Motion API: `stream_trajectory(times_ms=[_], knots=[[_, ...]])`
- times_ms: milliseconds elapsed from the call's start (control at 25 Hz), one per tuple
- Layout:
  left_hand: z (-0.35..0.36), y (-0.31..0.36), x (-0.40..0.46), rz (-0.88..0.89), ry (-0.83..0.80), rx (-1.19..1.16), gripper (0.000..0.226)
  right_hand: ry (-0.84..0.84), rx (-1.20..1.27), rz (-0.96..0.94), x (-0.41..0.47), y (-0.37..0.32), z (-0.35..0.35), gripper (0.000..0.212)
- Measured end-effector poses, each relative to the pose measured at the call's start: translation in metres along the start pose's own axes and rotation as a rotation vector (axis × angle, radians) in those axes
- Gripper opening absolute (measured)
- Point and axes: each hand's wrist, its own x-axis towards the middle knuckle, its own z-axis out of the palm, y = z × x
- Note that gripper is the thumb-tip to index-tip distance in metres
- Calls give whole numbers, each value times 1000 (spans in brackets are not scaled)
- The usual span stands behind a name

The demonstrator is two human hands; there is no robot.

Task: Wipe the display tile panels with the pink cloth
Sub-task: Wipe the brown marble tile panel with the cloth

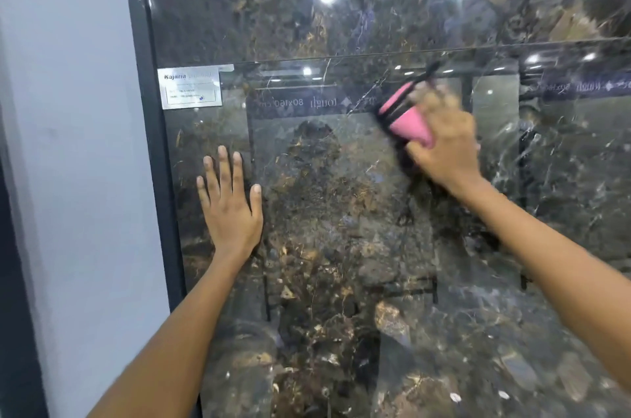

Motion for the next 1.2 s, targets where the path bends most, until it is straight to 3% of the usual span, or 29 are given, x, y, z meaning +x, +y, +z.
stream_trajectory(times_ms=[80,120,200,280,320,360,520,600,680,800,880,960,1040,1120,1160,1200], knots=[[2,0,-1,0,10,-3,62,121,36,261,-16,-1,3,74],[2,-1,-2,5,10,-3,62,123,69,243,-41,-15,12,77],[2,-3,0,14,9,-4,62,7,79,-82,-112,-55,34,81],[1,-3,1,13,9,-11,61,-227,-6,-596,-170,-82,43,80],[2,-3,-1,12,9,-13,61,-283,-52,-739,-173,-84,41,79],[2,-2,-3,14,12,-13,61,-271,-85,-756,-159,-79,39,78],[5,-4,-6,21,18,-14,61,82,-2,-66,-40,-61,28,74],[6,-5,-5,27,22,-13,61,142,121,28,-26,-80,39,73],[5,-5,-2,41,31,-23,62,30,169,-218,-78,-111,63,73],[1,-5,2,71,18,-18,62,-392,74,-918,-195,-139,77,70],[-1,-5,-3,67,-2,4,64,-513,104,-1083,-209,-124,71,65],[2,-7,-6,73,-24,36,66,-326,107,-858,-169,-101,61,62],[0,-8,-2,91,-40,52,68,-65,75,-392,-119,-74,48,63],[-3,-8,0,101,-57,36,69,52,97,-13,-105,-67,41,70],[-5,-8,-8,112,-63,14,69,46,109,32,-120,-72,47,73],[-4,-8,-25,126,-69,-9,67,-7,103,-54,-147,-80,55,74]])
